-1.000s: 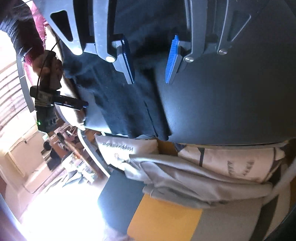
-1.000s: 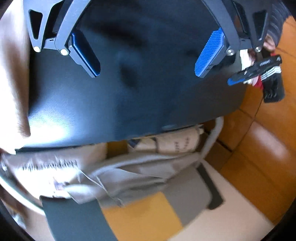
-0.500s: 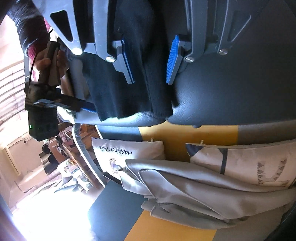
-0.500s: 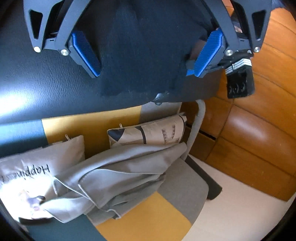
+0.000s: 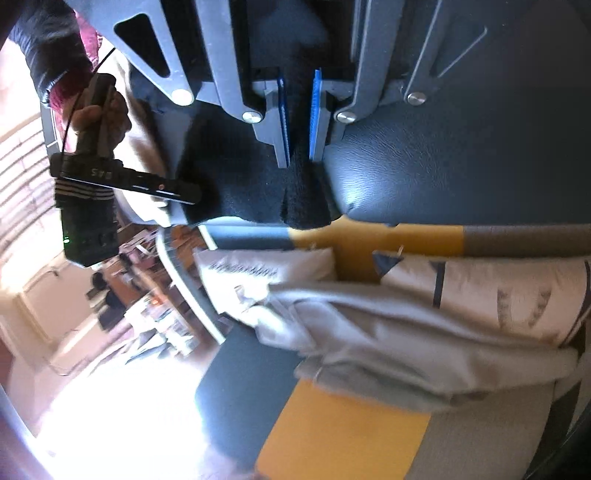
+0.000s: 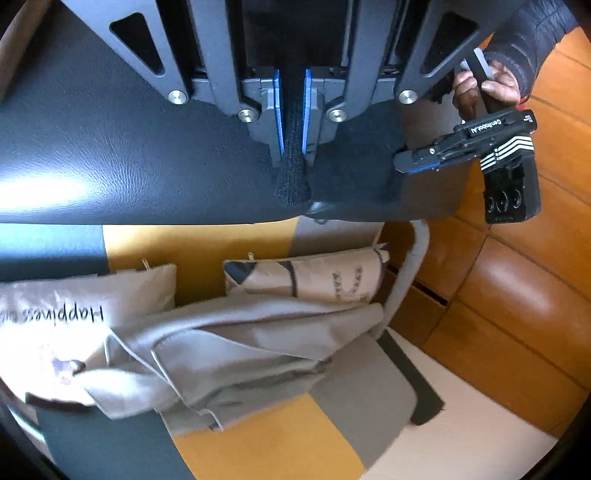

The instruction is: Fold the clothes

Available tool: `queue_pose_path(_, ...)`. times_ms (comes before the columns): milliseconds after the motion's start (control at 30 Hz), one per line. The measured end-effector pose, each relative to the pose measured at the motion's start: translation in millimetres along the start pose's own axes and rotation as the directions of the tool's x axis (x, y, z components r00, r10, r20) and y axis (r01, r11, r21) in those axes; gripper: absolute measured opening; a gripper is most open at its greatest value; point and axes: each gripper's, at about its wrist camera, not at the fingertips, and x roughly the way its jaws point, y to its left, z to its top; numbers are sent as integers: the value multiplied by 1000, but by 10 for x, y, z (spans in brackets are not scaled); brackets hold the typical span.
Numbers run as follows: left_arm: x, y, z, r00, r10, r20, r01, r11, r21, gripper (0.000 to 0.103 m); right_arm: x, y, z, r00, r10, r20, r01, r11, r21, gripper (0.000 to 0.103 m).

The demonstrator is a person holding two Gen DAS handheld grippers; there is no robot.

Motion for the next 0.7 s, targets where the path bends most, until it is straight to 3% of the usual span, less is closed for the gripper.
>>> queue_pose_path(133,-379,-164,-225,997,-44,67,42,999,30,8,-272,222,-209,999,21,35,-20,999,-26,9)
queue_pose_path(267,-634,-277,-662,995,-45,91,40,998,57,8,-476,348,-626,998,40,47,-38,999,-27,9)
queue_pose_path(533,-561,-179,-1489,998,-59,24,59,998,-30,8,-489,206,-1651,999,22,42,-25,998,57,9)
queue_pose_path(633,-619,-113,-1608,996,-78,35,80,995,-67,8,-492,191,-1928,999,-5,54,1,998,61,9)
queue_pose_path(667,-653,-91,-1616,996,-80,44,83,994,-77,10,-489,186,-1996,998,-14,58,11,998,58,9)
queue_pose_path(700,-688,-75,-1584,996,-75,53,79,994,-78,20,-485,181,-2064,998,-24,63,21,998,55,9)
